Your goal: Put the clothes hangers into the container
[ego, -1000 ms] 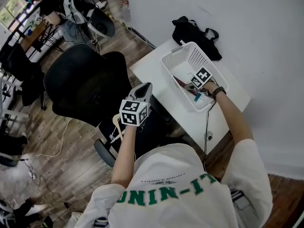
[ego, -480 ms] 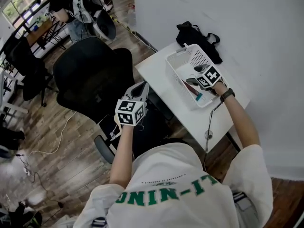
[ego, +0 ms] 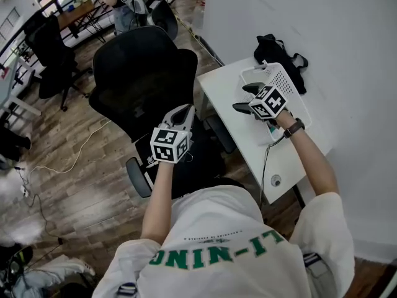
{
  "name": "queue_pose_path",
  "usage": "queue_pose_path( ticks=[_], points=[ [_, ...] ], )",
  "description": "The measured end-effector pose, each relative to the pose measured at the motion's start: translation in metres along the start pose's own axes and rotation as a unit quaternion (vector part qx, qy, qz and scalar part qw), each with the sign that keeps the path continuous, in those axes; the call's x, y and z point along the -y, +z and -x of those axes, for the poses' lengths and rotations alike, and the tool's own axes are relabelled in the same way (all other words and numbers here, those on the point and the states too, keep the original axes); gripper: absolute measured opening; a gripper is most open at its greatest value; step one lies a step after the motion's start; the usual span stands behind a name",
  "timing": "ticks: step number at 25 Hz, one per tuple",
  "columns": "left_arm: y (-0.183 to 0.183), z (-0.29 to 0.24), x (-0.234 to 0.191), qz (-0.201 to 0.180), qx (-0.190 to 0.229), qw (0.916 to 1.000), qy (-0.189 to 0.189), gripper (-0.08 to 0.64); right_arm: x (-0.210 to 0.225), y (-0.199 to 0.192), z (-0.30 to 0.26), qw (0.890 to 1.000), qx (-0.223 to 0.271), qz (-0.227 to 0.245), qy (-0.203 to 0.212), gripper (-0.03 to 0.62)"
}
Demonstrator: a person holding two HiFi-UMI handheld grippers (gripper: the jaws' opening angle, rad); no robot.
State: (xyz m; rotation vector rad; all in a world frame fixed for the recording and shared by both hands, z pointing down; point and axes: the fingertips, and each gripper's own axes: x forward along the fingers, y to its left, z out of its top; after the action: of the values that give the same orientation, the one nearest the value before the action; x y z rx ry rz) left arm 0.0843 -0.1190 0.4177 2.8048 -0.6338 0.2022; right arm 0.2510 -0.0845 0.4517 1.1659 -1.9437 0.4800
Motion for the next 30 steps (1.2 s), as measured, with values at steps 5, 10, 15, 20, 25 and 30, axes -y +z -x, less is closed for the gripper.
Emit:
queue_pose_path(
  ticks=[5, 10, 15, 20, 25, 30],
  points=[
    [-0.018, 0.042, -0.035, 0.023, -0.003, 0.9983, 0.054, 0.003, -0.049, 0.033, -0.044, 0.998, 0.017, 0.001, 0.068, 0.348],
    [-0.046, 0.087, -0.077, 0.061, -0.005, 0.9912, 0.118, 0.003, -0.094, 0.050, -0.097, 0.992, 0.024, -0.022, 0.124, 0.342],
    [-0.077, 0.121, -0.100, 0.079, -0.008, 0.9831, 0.165, 0.004, -0.147, 0.041, -0.154, 0.983, 0.009, -0.040, 0.180, 0.337],
    [-0.120, 0.139, -0.129, 0.107, -0.036, 0.9722, 0.205, 0.005, -0.198, 0.023, -0.218, 0.974, -0.006, -0.071, 0.217, 0.337],
    [-0.168, 0.147, -0.152, 0.101, -0.061, 0.9664, 0.228, 0.003, -0.243, -0.005, -0.290, 0.960, -0.020, -0.128, 0.248, 0.330],
    [-0.222, 0.142, -0.187, 0.121, -0.063, 0.9593, 0.247, 0.003, -0.268, -0.032, -0.379, 0.952, -0.044, -0.165, 0.255, 0.330]
  ],
)
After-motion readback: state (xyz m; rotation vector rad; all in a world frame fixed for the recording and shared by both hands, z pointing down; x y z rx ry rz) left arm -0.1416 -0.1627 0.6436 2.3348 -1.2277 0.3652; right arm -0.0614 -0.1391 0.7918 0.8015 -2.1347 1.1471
